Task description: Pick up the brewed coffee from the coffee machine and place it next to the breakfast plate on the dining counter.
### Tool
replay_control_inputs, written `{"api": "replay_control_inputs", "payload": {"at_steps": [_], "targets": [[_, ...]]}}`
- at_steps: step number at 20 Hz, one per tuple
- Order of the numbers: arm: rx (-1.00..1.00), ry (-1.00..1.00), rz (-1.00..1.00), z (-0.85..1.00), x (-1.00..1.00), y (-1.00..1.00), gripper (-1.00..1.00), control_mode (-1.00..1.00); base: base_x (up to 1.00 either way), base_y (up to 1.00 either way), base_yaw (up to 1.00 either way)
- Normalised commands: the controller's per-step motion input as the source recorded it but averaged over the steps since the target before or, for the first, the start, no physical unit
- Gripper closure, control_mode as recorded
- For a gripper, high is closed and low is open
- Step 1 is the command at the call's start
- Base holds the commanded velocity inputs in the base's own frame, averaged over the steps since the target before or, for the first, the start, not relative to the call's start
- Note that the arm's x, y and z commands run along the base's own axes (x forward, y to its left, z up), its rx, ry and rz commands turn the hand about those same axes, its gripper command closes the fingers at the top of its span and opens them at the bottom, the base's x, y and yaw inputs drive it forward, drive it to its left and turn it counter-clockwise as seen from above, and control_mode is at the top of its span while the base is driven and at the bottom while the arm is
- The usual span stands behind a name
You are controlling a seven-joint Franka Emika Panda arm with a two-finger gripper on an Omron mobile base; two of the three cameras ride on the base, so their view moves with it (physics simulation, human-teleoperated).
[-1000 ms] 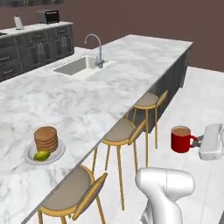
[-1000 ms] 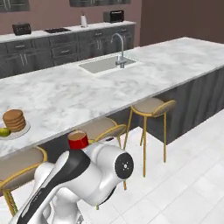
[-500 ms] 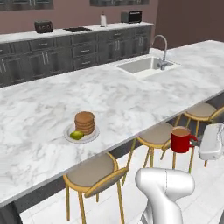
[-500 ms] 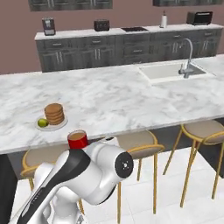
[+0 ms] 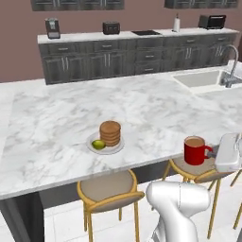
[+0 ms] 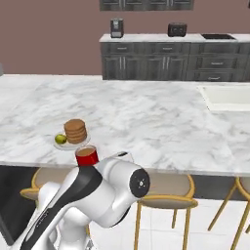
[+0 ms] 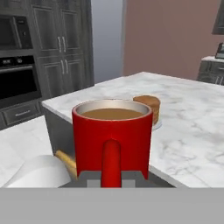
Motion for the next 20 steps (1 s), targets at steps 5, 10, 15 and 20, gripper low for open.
{"api": "replay_control_inputs", "payload": {"at_steps": [5, 10, 15, 20], "targets": [[0.00, 0.00, 0.00, 0.00, 0.00, 0.00, 1.00, 1.00, 0.63, -0.04, 0.45], [0.05, 0.00, 0.13, 0.00, 0.25, -0.22, 1.00, -1.00, 0.25, -0.27, 0.21], [0.11, 0.00, 0.28, -0.07, 0.97, -0.68, 1.00, -1.00, 0.00, 0.00, 0.00], [0.01, 0.00, 0.21, -0.40, 1.00, -0.03, 1.00, -1.00, 0.00, 0.00, 0.00]]}}
